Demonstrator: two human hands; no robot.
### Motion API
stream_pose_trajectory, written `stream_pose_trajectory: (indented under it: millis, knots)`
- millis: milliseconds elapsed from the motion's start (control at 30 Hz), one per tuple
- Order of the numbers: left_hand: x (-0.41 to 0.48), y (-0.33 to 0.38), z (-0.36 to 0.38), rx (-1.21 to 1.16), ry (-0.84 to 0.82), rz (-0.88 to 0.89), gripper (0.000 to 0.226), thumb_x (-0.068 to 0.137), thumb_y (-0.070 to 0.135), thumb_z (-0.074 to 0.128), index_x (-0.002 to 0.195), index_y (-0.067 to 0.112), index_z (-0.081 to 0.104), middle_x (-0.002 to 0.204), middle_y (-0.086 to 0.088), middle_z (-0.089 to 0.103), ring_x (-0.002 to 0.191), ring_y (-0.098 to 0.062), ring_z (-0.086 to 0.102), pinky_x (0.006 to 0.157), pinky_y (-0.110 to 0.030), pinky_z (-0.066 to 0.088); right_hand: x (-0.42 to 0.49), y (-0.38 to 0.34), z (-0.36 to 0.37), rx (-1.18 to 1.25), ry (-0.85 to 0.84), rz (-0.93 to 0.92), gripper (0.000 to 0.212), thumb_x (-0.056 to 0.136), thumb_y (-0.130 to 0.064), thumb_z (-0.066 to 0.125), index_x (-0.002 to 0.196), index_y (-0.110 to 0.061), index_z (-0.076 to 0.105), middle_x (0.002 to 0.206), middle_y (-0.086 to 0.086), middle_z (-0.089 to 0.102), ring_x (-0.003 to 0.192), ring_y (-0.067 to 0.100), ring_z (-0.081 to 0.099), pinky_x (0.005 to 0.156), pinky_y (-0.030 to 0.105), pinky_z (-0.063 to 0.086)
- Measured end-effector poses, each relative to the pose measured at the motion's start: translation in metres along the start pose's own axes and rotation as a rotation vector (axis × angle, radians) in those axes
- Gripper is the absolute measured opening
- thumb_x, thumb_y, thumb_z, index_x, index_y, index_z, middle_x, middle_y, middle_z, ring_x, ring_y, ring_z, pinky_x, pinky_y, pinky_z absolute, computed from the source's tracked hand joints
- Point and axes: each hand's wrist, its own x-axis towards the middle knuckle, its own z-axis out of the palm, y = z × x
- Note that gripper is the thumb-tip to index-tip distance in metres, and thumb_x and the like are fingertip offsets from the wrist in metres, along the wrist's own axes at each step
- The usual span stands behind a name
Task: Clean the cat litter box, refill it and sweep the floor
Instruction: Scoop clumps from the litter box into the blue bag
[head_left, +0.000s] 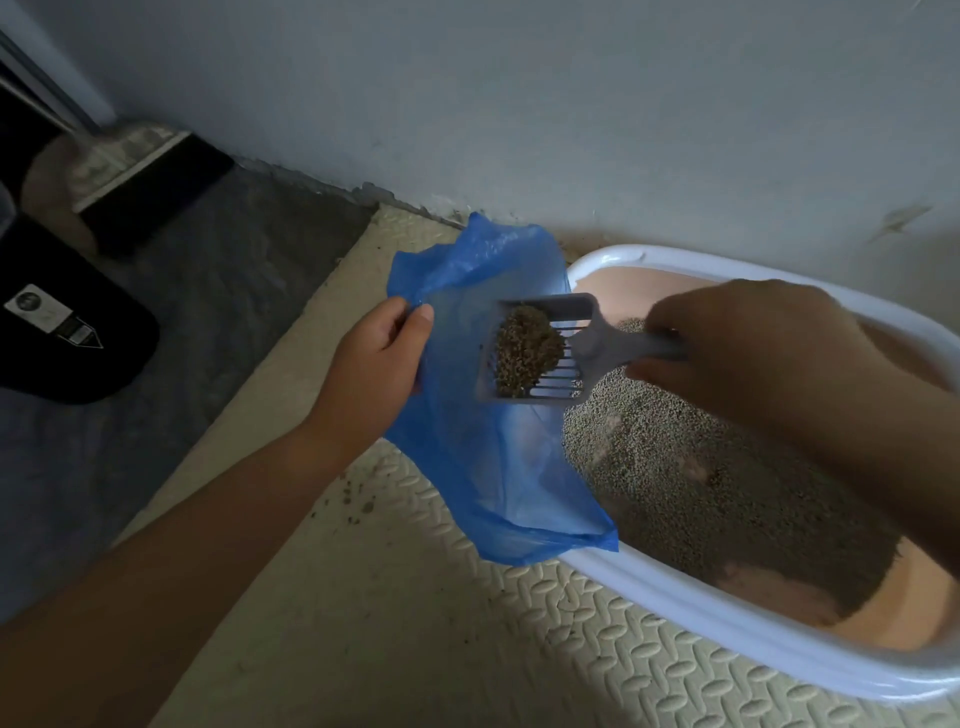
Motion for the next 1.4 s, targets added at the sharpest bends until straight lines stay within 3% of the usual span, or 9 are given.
stream_pose_trajectory:
  millis: [267, 467, 700, 800, 900, 967, 1033, 1167, 1400]
  knots:
    - [0.004, -0.003, 0.011, -0.058, -0.086, -0.025, 0.036, 0.098, 0.025, 0.048, 0.071, 0.003, 0.039, 0.059, -0.007, 0.034, 0.047, -0.008, 0.037, 0.044, -0.019, 0.037, 0.020, -0.047, -0.006, -0.224, -0.097, -0.171, 0.010, 0.091, -0.028, 0.055, 0.085, -0.020, 0.056, 0.066, -0.003, 0.041, 0.075, 0.022, 0.058, 0.052, 0.023, 0.031]
    - [0.004, -0.011, 0.009, -0.298, -0.155, -0.166, 0.040, 0.093, 0.038, 0.053, 0.092, -0.001, 0.053, 0.081, -0.012, 0.053, 0.073, -0.023, 0.051, 0.066, -0.036, 0.044, 0.019, -0.060, -0.022, -0.196, -0.092, -0.181, 0.033, 0.086, -0.006, 0.046, 0.058, -0.015, 0.031, 0.059, -0.002, 0.032, 0.049, 0.013, 0.028, 0.048, 0.020, 0.022]
    - [0.000, -0.011, 0.010, -0.441, -0.140, -0.210, 0.030, 0.099, 0.028, 0.047, 0.071, 0.017, 0.046, 0.060, 0.002, 0.047, 0.052, -0.007, 0.046, 0.047, -0.018, 0.040, 0.014, -0.061, -0.033, -0.096, -0.064, -0.178, 0.023, 0.080, -0.017, 0.033, 0.057, -0.014, 0.028, 0.060, 0.001, 0.031, 0.050, 0.014, 0.026, 0.050, 0.020, 0.019]
    - [-0.003, -0.009, 0.008, -0.475, -0.143, -0.201, 0.034, 0.100, 0.023, 0.042, 0.067, 0.016, 0.044, 0.051, 0.007, 0.048, 0.045, -0.003, 0.046, 0.044, -0.015, 0.039, 0.013, -0.060, -0.029, -0.146, 0.015, -0.178, 0.023, 0.077, -0.003, 0.033, 0.058, -0.015, 0.027, 0.060, 0.000, 0.029, 0.048, 0.015, 0.023, 0.047, 0.021, 0.016]
    - [-0.004, -0.007, -0.001, -0.524, -0.167, -0.146, 0.037, 0.096, 0.035, 0.051, 0.081, 0.001, 0.051, 0.079, -0.012, 0.055, 0.072, -0.025, 0.051, 0.069, -0.032, 0.042, 0.015, -0.060, -0.024, -0.208, 0.024, -0.176, 0.032, 0.083, -0.001, 0.048, 0.059, -0.013, 0.029, 0.060, 0.000, 0.030, 0.049, 0.016, 0.027, 0.046, 0.022, 0.015]
    - [-0.005, -0.006, -0.007, -0.530, -0.165, -0.159, 0.046, 0.092, 0.039, 0.053, 0.100, -0.005, 0.050, 0.098, -0.017, 0.051, 0.086, -0.031, 0.045, 0.072, -0.043, 0.038, 0.019, -0.057, -0.022, -0.226, 0.047, -0.172, 0.025, 0.086, -0.004, 0.052, 0.067, -0.012, 0.038, 0.065, 0.001, 0.042, 0.060, 0.022, 0.048, 0.046, 0.021, 0.014]
    - [-0.007, -0.011, -0.010, -0.521, -0.154, -0.171, 0.037, 0.095, 0.033, 0.048, 0.107, -0.002, 0.051, 0.098, -0.017, 0.053, 0.087, -0.028, 0.050, 0.071, -0.034, 0.046, 0.021, -0.056, -0.020, -0.246, 0.051, -0.175, 0.025, 0.086, -0.006, 0.055, 0.068, -0.014, 0.040, 0.073, 0.002, 0.053, 0.078, 0.029, 0.060, 0.046, 0.020, 0.014]
    - [-0.008, -0.022, -0.019, -0.488, -0.174, -0.221, 0.028, 0.098, 0.030, 0.047, 0.105, 0.004, 0.054, 0.095, -0.013, 0.060, 0.086, -0.023, 0.056, 0.074, -0.033, 0.047, 0.019, -0.056, -0.015, -0.246, 0.005, -0.152, 0.032, 0.085, -0.012, 0.059, 0.063, -0.017, 0.036, 0.059, -0.002, 0.028, 0.073, 0.028, 0.055, 0.046, 0.019, 0.016]
    - [-0.005, -0.013, -0.030, -0.506, -0.126, -0.241, 0.050, 0.092, 0.036, 0.049, 0.118, -0.006, 0.050, 0.110, -0.022, 0.057, 0.099, -0.032, 0.053, 0.086, -0.044, 0.042, 0.020, -0.055, -0.003, -0.229, 0.015, -0.165, 0.027, 0.085, -0.024, 0.058, 0.066, -0.019, 0.040, 0.060, -0.005, 0.032, 0.064, 0.022, 0.048, 0.046, 0.018, 0.019]
